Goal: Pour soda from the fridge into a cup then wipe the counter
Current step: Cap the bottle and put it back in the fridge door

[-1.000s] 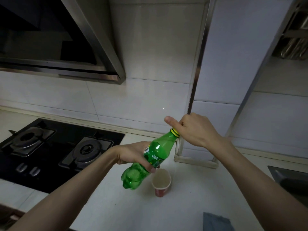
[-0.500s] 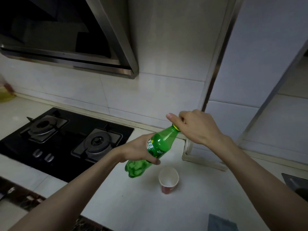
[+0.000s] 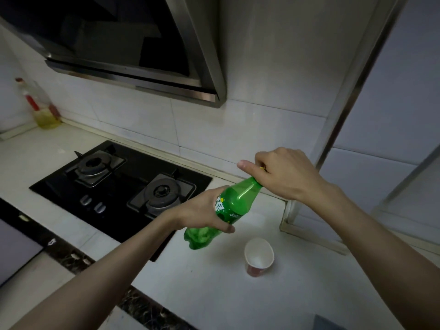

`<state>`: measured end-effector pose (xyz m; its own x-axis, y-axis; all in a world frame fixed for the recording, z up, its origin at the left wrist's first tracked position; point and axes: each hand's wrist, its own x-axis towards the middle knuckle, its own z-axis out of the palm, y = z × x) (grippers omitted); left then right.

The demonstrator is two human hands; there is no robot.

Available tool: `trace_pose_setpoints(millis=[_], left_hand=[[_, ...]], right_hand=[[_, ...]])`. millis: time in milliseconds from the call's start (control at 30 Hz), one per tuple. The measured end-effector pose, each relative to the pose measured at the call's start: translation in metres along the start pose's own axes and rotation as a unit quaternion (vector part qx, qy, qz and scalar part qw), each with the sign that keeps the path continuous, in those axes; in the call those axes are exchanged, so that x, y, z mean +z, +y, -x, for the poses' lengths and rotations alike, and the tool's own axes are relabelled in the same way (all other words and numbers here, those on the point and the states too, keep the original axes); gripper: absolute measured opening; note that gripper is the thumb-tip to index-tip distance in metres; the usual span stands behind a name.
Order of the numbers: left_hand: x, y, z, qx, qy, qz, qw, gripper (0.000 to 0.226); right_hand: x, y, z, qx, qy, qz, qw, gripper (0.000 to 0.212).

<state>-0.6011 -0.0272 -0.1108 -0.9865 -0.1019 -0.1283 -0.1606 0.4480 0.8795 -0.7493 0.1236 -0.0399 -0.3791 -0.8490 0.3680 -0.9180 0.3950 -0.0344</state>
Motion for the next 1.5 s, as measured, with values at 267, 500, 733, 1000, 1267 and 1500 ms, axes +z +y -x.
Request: trace_pose_setpoints(millis=[267,500,733,1000,1267,1500], left_hand=[[-0.022,-0.006,0.025,-0.010,-0.089,0.069,0.994,0.048],[-0.023,-0.031,0.039,0.007,0.073,-0.004,0.997,0.062],[-0.067,-0.035,0.066,0.018,0.008,0.084,0.996,0.055],[-0.098,-0.045,0.098,0.022,-0.022,0.046,0.998,0.053],[-0.114,-0.076,0.126,0.019,0.139,-0.018,0.990,0.061],[-0.158,-0.084,0.181,0.016,-0.012,0.072,0.997,0.053]], right_hand=[[-0.001,-0.020,-0.010,-0.189,0.122,0.028,0.974,0.057],[0.008,-0.071,-0.027,0.056,0.003,0.053,0.997,0.051],[0.001,-0.107,-0.040,-0.054,0.085,0.100,0.990,0.062],[-0.002,-0.152,-0.063,-0.067,0.053,0.096,0.992,0.057],[0.010,-0.200,-0.079,0.025,-0.023,0.087,0.996,0.062],[0.006,-0.246,-0.103,-0.219,0.112,0.080,0.966,0.050]])
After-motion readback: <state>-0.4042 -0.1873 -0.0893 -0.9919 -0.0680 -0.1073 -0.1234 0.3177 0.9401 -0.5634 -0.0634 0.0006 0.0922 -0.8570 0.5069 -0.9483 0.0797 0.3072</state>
